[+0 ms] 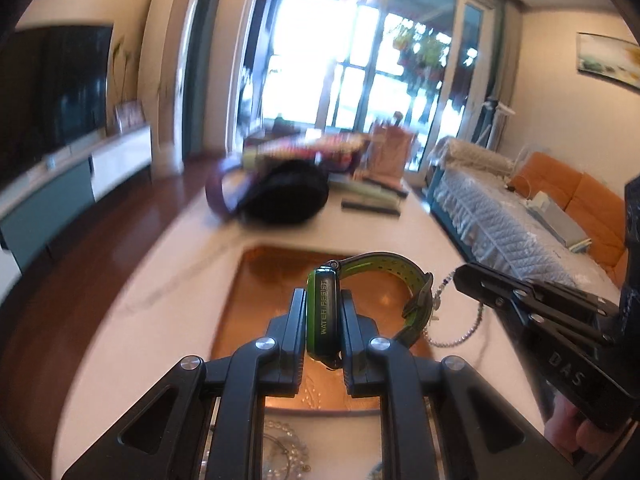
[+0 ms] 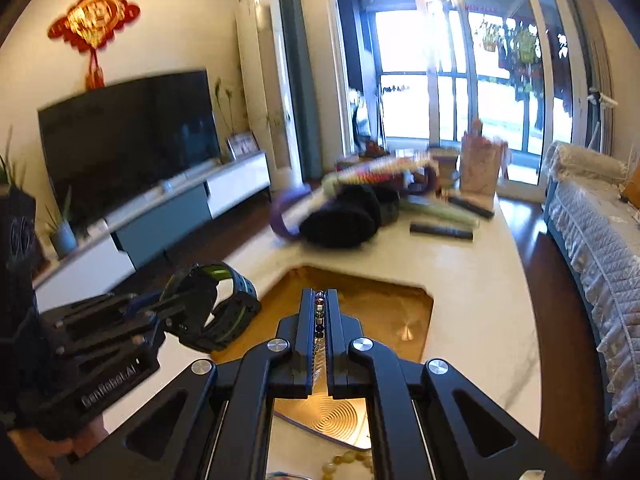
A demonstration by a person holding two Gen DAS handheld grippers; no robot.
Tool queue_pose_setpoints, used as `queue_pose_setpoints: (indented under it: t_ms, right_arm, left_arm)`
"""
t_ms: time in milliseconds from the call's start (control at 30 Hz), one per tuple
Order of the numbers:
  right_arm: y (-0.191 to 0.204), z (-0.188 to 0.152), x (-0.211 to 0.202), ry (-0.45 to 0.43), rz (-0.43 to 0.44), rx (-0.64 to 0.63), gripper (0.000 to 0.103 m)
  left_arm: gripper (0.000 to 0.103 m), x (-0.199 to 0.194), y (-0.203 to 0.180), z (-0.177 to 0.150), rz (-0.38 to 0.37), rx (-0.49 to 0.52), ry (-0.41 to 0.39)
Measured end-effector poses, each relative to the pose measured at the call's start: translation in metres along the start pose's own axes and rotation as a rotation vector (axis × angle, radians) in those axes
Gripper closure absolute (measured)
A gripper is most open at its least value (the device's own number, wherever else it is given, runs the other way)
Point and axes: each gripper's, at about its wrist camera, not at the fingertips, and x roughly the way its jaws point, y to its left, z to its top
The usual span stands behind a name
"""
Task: Organize jewelry
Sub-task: 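Carry the watch with the left tool while the right tool carries the chain bracelet over the copper tray, then open the left tool to drop the watch while the right tool drops the chain bracelet into the tray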
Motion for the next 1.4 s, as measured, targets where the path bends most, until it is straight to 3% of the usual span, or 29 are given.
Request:
queue_pose_setpoints:
  t_ms: [200,367,433,533,600,833,1033,1200,1233,1300,1333,1367,1400]
  right_arm:
    - [-0.016,-0.016,0.048,0.082,0.006,0.022,0.099]
    - [-0.016,-0.015,0.074,0.105,0.092,0.039,0.099]
    - [-0.015,-0.015,0.085,0.121,0.107,0.033,0.099]
    - [-0.019,-0.019,0.102,0.151,0.123,0.058,0.099]
    - [-0.023,-0.023,0.111,0.175,0.144,0.085,0.099]
    - [-0.039,-0.036,0.129,0.245,0.084,0.13,0.099]
    - [-0.048,-0.046,0.136,0.278,-0.007,0.121,0.099]
    - [-0.052,-0.05,0.135,0.285,-0.013,0.134,0.099]
    - [-0.052,-0.05,0.134,0.282,-0.01,0.131,0.098]
    - [-0.051,-0.05,0.133,0.28,-0.009,0.134,0.09]
    - [-0.052,-0.05,0.131,0.275,-0.011,0.142,0.078]
    - [-0.052,-0.05,0.13,0.271,-0.013,0.145,0.06]
    - [-0.052,-0.05,0.128,0.262,-0.014,0.148,0.05]
  left_arm:
    - [0.088,0.066,0.023,-0.012,0.002,-0.061,0.155]
    - [0.088,0.081,0.033,-0.011,-0.037,-0.091,0.174]
    - [0.088,0.088,0.028,-0.01,0.009,-0.043,0.186]
    - [0.088,0.094,0.017,-0.012,0.167,0.072,0.167]
    - [0.088,0.101,0.013,-0.014,0.219,0.123,0.183]
    - [0.088,0.126,0.021,-0.025,0.255,0.133,0.275]
    - [0.088,0.126,0.021,-0.028,0.252,0.14,0.268]
    - [0.087,0.124,0.021,-0.028,0.241,0.128,0.252]
    - [0.082,0.123,0.021,-0.027,0.234,0.12,0.251]
    - [0.049,0.121,0.018,-0.026,0.261,0.128,0.251]
    - [0.021,0.116,0.015,-0.026,0.283,0.14,0.226]
    - [0.01,0.112,0.012,-0.025,0.283,0.151,0.201]
    - [0.01,0.105,0.008,-0.024,0.269,0.167,0.171]
